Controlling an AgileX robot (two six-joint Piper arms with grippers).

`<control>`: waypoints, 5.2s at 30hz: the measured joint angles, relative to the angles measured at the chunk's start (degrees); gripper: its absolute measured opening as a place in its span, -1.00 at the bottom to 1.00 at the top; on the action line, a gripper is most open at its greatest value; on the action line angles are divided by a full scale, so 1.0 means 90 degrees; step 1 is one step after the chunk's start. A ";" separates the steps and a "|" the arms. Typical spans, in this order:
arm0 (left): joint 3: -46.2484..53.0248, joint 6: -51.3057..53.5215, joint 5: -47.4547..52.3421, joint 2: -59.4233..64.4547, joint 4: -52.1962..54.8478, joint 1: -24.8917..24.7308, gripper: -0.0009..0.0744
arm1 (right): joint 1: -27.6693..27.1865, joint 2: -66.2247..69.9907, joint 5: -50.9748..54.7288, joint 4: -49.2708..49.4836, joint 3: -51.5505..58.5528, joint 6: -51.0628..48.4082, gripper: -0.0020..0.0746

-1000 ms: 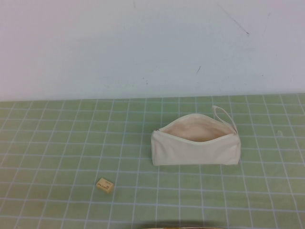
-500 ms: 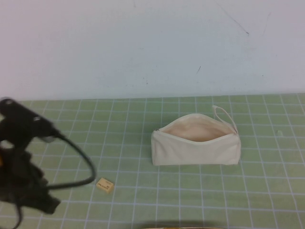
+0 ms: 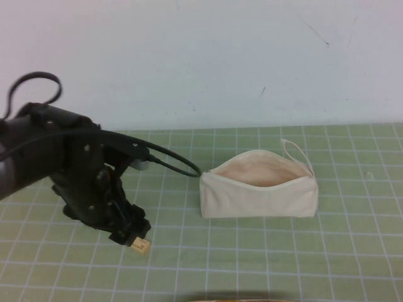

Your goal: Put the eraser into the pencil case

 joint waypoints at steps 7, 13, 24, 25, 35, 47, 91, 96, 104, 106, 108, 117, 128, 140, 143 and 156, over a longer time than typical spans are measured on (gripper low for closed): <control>-0.0060 0.0000 -0.0669 0.0861 -0.0013 0.0000 0.28 | 0.0000 0.0000 0.0000 0.0000 0.0000 0.0000 -0.95; -0.0076 0.0000 -0.1161 0.1279 -0.0221 0.0000 0.27 | 0.0000 0.0000 0.0000 0.0000 0.0000 0.0000 -0.95; -0.0105 0.0045 -0.1324 0.1674 -0.0375 0.0000 0.19 | 0.0000 0.0000 0.0000 0.0000 0.0000 0.0000 -0.95; -0.0110 0.0045 -0.1324 0.1674 -0.0389 0.0000 0.10 | 0.0000 0.0000 0.0000 0.0000 0.0000 0.0000 -0.95; -0.0410 0.0073 -0.0822 0.1268 -0.0507 0.0000 -0.22 | 0.0000 0.0000 0.0000 0.0000 0.0000 0.0000 -0.95; -0.2653 0.1912 -0.0791 0.0653 -0.2579 -0.0867 -0.22 | 0.0000 0.0000 0.0000 0.0000 0.0000 0.0000 -0.95; -0.0786 0.0565 0.0836 -0.2390 -0.1892 -0.1291 -0.98 | 0.0000 0.0000 0.0000 0.0013 0.0000 0.0014 -0.95; -0.0786 0.0370 0.1428 -0.2421 -0.1323 -0.1249 -0.98 | 0.0000 0.0000 0.0000 0.0013 0.0000 0.0014 -0.95; 0.0499 0.0101 -0.0799 -0.3493 -0.0616 -0.1193 -0.98 | 0.0000 0.0000 0.0000 0.0013 0.0000 0.0014 -0.95; 0.1125 0.0051 -0.1473 -0.4063 -0.0368 -0.1182 -0.98 | 0.0000 0.0000 0.0000 0.0013 0.0000 0.0014 -0.95; 0.1884 -0.0108 -0.2188 -0.4647 -0.0071 -0.1182 -0.98 | 0.0000 0.0000 0.0000 0.0013 0.0000 0.0014 -0.95; 0.4984 -0.1192 -0.4231 -0.7591 0.0861 -0.0135 -0.98 | 0.0000 0.0000 0.0000 0.0013 0.0000 0.0014 -0.95; 0.7062 -0.1509 -0.4486 -1.0217 -0.0053 0.2063 -0.98 | 0.0000 0.0000 0.0000 0.0013 0.0000 0.0014 -0.95; 0.7612 -0.1521 -0.3664 -1.0640 -0.0327 0.2825 -0.98 | 0.0000 0.0000 0.0000 0.0013 0.0000 0.0014 -0.95; 0.7600 -0.1521 -0.3639 -1.0640 -0.0339 0.2825 -0.98 | 0.0000 0.0000 0.0000 0.0013 0.0000 0.0014 -0.95; 0.7594 -0.1521 -0.3596 -1.0640 -0.0339 0.2825 -0.98 | 0.0000 0.0000 0.0010 0.0013 0.0000 0.0014 -0.95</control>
